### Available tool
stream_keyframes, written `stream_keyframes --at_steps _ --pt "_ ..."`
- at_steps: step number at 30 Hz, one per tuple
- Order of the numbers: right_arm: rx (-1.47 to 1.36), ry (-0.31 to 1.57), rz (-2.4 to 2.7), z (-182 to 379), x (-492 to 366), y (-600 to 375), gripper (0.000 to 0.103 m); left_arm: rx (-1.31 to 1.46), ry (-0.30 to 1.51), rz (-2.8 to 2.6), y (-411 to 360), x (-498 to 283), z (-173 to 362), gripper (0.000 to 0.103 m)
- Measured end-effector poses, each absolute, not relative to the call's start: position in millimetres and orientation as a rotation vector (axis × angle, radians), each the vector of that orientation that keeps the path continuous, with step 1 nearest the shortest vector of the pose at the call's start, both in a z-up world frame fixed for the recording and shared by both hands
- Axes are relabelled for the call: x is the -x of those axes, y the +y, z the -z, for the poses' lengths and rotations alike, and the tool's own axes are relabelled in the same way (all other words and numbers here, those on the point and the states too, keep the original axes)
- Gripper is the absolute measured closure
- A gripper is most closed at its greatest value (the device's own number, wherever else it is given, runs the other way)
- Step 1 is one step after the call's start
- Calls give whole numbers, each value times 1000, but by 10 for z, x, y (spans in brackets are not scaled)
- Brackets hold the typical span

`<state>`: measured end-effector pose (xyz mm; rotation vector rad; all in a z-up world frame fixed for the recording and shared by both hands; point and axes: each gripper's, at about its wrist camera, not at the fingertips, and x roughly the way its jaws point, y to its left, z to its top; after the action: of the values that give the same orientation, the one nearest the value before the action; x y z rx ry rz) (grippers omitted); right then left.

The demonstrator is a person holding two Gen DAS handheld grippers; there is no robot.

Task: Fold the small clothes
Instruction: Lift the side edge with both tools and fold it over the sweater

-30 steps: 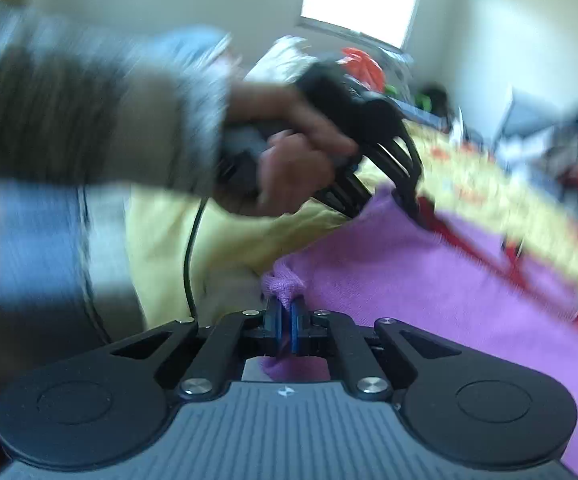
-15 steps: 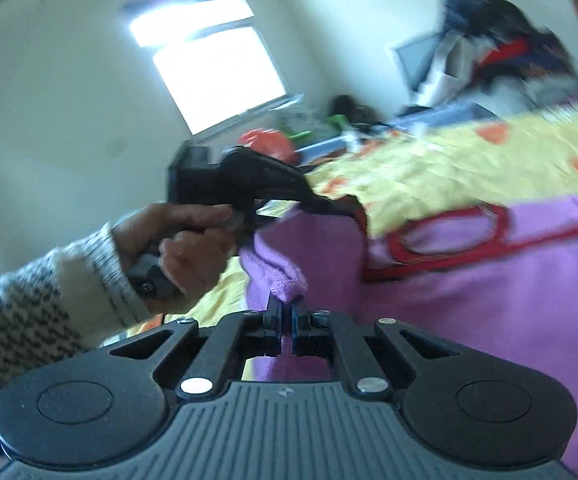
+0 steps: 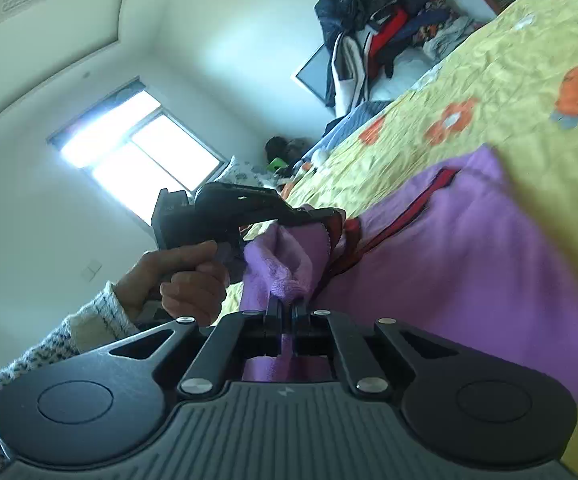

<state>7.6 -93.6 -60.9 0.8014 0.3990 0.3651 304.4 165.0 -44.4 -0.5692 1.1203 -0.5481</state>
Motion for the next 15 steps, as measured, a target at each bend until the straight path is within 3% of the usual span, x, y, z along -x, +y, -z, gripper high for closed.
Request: stream_keyframes --at_steps 15 --pt "-896 339 -205 867 518 -1606 99 279 1130 609 198 -2793 430 95"
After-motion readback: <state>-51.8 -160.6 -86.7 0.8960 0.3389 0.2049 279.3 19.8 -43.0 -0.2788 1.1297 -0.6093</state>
